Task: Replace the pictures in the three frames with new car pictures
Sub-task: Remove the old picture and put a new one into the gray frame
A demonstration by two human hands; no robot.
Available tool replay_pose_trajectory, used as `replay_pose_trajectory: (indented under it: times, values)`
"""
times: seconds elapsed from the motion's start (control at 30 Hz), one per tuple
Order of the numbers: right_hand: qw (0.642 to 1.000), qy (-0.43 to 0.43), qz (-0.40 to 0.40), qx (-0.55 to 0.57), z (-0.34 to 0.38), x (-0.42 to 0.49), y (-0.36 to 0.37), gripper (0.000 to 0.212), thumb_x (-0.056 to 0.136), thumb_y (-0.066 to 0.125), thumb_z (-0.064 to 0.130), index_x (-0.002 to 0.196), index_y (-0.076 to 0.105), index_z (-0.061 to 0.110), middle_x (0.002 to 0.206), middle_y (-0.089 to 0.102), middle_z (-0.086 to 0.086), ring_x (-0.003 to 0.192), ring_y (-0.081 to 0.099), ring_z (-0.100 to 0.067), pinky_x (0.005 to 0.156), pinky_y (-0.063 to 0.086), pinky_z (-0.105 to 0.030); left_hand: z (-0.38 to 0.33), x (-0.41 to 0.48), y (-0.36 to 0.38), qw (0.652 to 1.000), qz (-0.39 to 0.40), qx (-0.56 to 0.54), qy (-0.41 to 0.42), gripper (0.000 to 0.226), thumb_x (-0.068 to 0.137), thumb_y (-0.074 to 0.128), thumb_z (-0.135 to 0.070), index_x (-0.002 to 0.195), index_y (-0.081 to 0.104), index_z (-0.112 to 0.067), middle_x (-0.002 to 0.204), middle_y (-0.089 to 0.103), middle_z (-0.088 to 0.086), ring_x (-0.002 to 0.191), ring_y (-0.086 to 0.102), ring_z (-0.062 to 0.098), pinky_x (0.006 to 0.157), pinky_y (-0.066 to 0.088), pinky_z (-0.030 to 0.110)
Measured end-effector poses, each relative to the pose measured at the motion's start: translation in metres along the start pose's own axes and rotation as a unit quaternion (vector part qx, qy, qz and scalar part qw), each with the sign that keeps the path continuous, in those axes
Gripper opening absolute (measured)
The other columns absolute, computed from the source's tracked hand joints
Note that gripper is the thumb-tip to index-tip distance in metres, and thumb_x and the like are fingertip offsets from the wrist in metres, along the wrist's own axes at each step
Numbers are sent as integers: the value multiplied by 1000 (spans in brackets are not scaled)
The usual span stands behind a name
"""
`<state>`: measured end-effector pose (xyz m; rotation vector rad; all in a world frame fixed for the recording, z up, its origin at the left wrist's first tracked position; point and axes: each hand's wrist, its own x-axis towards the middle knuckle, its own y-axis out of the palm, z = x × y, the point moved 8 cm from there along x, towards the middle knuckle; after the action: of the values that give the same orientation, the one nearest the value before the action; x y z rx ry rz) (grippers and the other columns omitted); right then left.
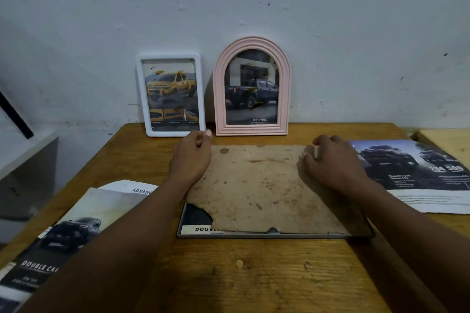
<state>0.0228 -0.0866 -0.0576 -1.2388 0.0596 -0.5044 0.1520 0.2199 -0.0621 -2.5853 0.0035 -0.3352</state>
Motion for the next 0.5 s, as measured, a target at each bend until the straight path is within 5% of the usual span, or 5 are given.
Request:
replay_pose_trajectory:
  times: [0.17,0.5]
  values:
    - [999,7,-9,36,2,-15,8,54,94,56,44,137,47,14,140,49,-16,124,49,-33,100,45,-47,5,-15,11,992,100,67,-39,63,104,43,-53,156,36,-19,157,43,6,141,42,27,116,35,45]
    - [979,56,8,194,-11,-7,-1,54,95,57,45,139,47,15,140,53,-13,117,57,-28,91,48,-40,3,-27,10,990,128,-40,-45,76,99,49,-60,162,18,-31,163,35,0,147,34,23,118,27,44]
